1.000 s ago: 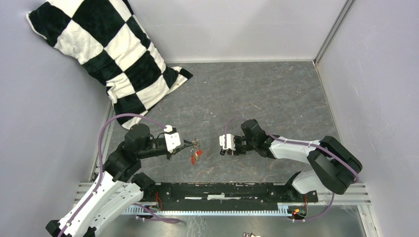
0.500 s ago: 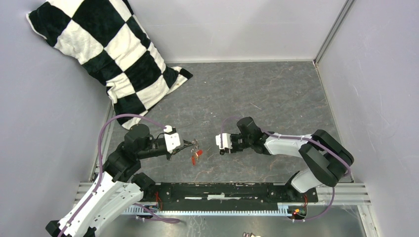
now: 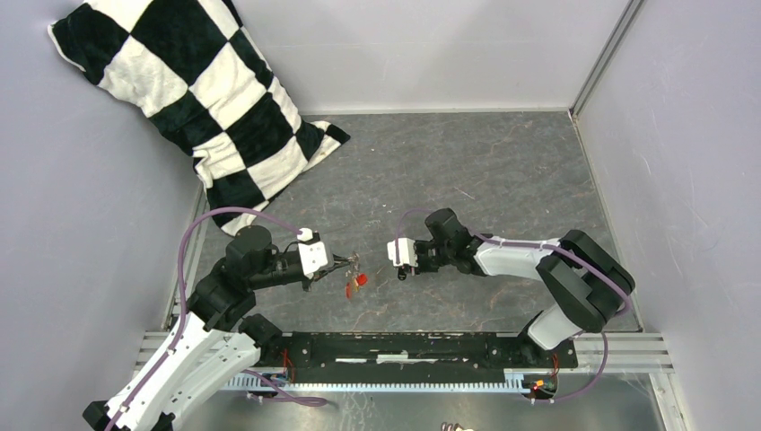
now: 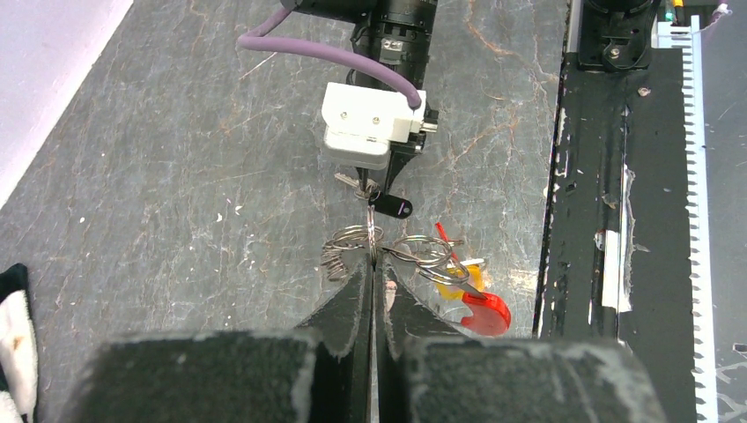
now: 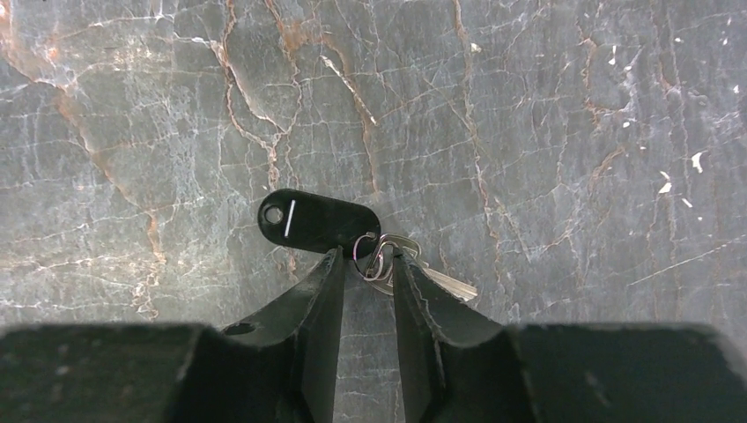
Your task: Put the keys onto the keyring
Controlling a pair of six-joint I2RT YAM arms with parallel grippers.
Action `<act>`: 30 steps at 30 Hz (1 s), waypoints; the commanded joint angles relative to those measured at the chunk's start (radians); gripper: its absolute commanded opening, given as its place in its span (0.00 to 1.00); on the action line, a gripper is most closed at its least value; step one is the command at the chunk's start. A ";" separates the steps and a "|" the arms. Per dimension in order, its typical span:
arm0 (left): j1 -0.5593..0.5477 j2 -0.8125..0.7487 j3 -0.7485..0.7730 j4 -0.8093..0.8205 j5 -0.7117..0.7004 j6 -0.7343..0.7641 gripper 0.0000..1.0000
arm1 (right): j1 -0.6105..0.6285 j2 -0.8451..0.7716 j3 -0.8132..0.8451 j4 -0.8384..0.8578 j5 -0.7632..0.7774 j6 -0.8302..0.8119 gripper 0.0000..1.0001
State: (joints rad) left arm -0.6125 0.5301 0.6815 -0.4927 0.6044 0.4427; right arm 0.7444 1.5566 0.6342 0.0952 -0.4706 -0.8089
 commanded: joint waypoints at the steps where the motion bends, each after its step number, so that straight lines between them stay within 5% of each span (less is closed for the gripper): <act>1: 0.003 -0.009 0.043 0.023 0.015 -0.029 0.02 | -0.005 0.031 0.033 -0.035 0.016 0.035 0.31; 14: 0.003 -0.007 0.064 0.022 0.025 -0.043 0.02 | -0.032 0.006 0.006 0.026 0.046 0.116 0.38; 24: 0.003 -0.006 0.081 0.008 0.026 -0.041 0.02 | -0.046 0.093 0.101 -0.066 -0.057 0.145 0.07; 30: 0.003 -0.013 0.085 0.003 0.024 -0.046 0.02 | -0.046 0.083 0.096 -0.036 -0.050 0.187 0.00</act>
State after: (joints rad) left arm -0.6125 0.5289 0.7208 -0.5045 0.6106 0.4419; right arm 0.7040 1.6318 0.7162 0.0650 -0.5201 -0.6586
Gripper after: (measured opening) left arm 0.033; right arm 0.027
